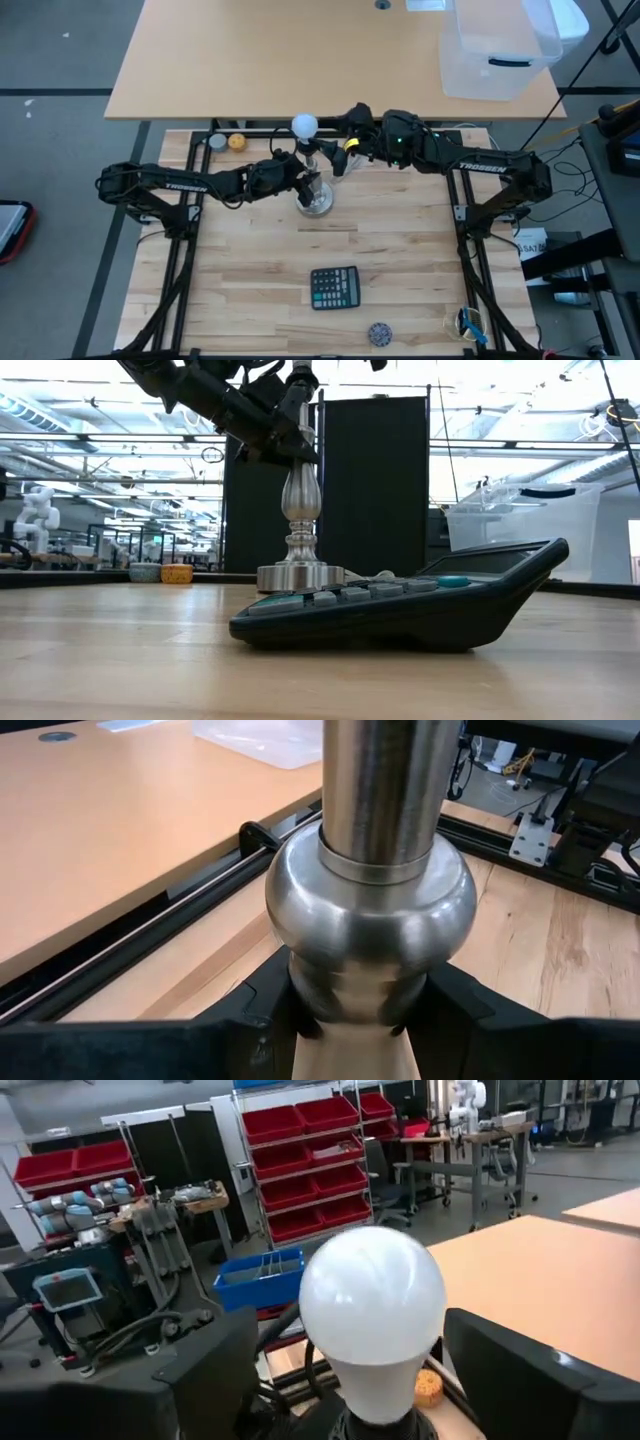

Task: Screw lightbulb
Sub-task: Remove the light bulb from the lamp

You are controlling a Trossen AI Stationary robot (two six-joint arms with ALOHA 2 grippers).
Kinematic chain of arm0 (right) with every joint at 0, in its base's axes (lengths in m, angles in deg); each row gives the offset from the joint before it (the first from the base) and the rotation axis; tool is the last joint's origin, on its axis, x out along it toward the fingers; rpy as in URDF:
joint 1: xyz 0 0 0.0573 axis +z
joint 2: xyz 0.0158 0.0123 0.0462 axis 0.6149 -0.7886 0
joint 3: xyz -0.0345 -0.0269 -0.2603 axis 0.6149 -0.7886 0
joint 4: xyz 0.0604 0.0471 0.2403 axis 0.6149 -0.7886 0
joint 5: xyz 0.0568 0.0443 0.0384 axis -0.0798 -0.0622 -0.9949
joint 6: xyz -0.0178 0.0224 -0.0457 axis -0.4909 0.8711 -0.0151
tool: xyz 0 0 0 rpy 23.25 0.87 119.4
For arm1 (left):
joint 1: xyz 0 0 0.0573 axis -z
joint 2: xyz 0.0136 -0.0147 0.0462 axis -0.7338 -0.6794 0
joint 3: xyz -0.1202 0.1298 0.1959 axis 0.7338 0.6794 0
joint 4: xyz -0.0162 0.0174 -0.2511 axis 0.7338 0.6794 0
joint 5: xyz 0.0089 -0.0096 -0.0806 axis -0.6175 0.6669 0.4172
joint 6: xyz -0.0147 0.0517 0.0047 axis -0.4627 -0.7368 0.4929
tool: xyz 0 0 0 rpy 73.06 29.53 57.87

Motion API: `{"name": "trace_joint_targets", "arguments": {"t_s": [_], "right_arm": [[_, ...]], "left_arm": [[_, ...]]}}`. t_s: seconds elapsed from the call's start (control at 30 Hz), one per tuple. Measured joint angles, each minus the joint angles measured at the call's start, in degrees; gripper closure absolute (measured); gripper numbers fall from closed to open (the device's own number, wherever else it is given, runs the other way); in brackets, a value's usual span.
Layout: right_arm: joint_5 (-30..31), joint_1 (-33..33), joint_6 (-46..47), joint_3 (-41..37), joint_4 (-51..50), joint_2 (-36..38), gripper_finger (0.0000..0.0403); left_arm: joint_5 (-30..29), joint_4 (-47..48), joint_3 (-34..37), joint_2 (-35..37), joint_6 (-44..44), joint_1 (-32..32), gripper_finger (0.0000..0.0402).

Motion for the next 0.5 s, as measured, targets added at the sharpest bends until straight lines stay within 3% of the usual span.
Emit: {"name": "trace_joint_targets", "arguments": {"t_s": [0.5], "right_arm": [[-1.0, -0.2, -3.2, 4.7, -1.6, -5.1, 0.0075]], "left_arm": [[0.3, 0.1, 0.0, 0.0, -0.1, 0.3, 0.0265]]}}
